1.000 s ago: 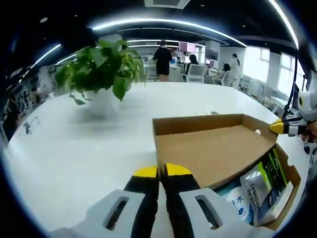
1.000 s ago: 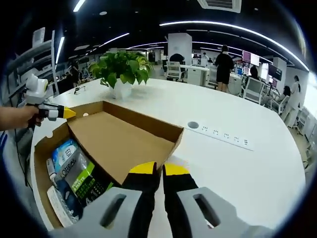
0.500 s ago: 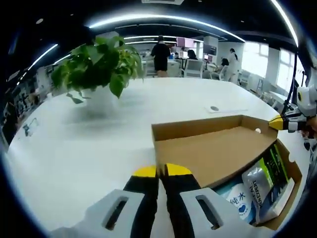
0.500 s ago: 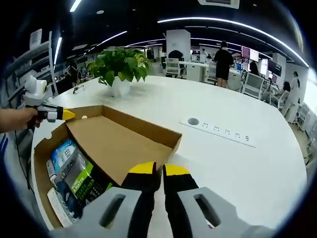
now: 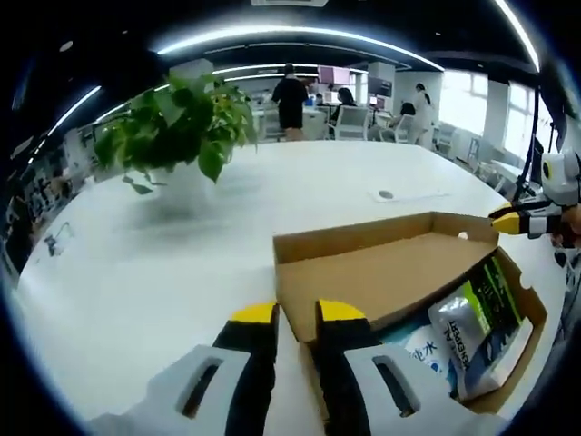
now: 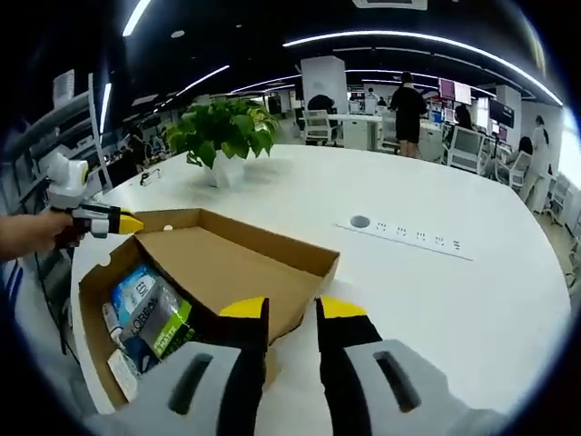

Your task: Operate the shoe box by opening the lid, removing the specified soft item, and placing it in the target area until the item is outside and the box remains undamaged.

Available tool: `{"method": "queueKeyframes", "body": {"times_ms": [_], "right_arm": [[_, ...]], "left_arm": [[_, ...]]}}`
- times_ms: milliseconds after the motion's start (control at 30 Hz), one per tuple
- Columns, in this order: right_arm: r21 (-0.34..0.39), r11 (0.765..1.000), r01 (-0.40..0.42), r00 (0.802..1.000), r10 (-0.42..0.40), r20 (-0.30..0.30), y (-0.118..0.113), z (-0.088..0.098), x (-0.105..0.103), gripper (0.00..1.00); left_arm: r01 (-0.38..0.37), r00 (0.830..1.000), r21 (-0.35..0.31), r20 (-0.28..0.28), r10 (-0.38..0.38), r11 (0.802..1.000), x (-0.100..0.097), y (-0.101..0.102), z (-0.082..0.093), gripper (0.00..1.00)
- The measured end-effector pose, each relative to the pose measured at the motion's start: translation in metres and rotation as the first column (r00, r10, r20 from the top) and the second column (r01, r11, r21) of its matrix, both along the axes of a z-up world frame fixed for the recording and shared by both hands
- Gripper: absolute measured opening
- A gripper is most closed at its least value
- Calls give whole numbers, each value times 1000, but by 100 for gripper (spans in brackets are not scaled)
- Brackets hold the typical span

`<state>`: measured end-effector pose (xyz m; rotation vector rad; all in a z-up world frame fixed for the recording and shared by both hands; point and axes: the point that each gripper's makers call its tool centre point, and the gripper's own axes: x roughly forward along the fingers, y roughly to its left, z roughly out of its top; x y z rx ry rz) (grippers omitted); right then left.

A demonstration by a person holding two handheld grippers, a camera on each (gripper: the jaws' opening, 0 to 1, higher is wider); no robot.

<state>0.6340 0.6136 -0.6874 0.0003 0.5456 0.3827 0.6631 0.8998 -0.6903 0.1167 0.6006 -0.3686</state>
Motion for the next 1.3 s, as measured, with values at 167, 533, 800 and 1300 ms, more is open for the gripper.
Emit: {"method": "queueKeyframes", "body": {"times_ms": [167,533,800,1300], "right_arm": [[-3,1000,-21,1000,21,4,2,2,-17,25],[-17,997,-72,997,73,16,9,12,-53,33],[-18,994,-111,993,112,34,17,22,-71,41],[-35,984,-174,982,176,66,30,38,-101,51]], "left_arm": [[19,1000,15,-6,-19,1000,-15,-6,4,22],[64,998,14,2,-64,998,-43,-25,18,28],[130,989,-21,-69,-131,991,-73,-43,6,31],[248,952,-76,-165,-258,966,-101,-77,-21,30]]}}
